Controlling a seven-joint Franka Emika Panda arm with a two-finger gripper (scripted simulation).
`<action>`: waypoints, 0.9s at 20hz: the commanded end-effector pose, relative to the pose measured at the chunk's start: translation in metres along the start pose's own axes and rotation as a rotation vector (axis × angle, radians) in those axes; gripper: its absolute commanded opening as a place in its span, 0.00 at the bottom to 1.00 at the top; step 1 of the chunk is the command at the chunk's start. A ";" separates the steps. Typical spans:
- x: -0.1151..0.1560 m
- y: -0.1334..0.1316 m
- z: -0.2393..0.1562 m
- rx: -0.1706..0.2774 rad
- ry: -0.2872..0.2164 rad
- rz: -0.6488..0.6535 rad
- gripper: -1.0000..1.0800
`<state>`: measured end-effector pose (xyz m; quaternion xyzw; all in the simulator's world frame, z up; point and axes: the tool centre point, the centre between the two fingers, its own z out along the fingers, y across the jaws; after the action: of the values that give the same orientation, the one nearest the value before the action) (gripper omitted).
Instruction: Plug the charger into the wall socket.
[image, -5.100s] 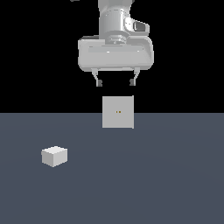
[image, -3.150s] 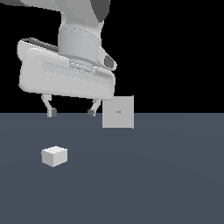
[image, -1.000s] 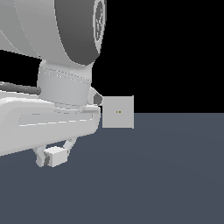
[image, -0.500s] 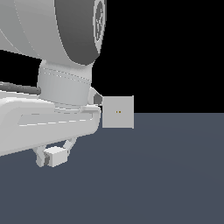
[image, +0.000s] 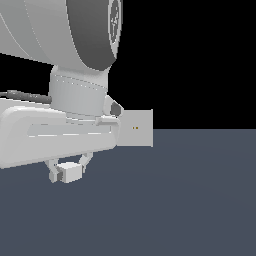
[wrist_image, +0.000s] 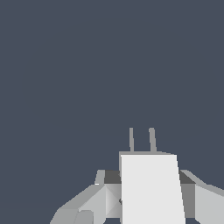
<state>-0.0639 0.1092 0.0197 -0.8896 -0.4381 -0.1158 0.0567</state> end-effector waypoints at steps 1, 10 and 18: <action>0.002 0.006 -0.004 -0.014 0.001 0.050 0.00; 0.004 0.039 -0.025 -0.083 0.006 0.314 0.00; -0.003 0.067 -0.047 -0.148 0.008 0.561 0.00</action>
<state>-0.0221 0.0619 0.0605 -0.9730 -0.1891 -0.1300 0.0258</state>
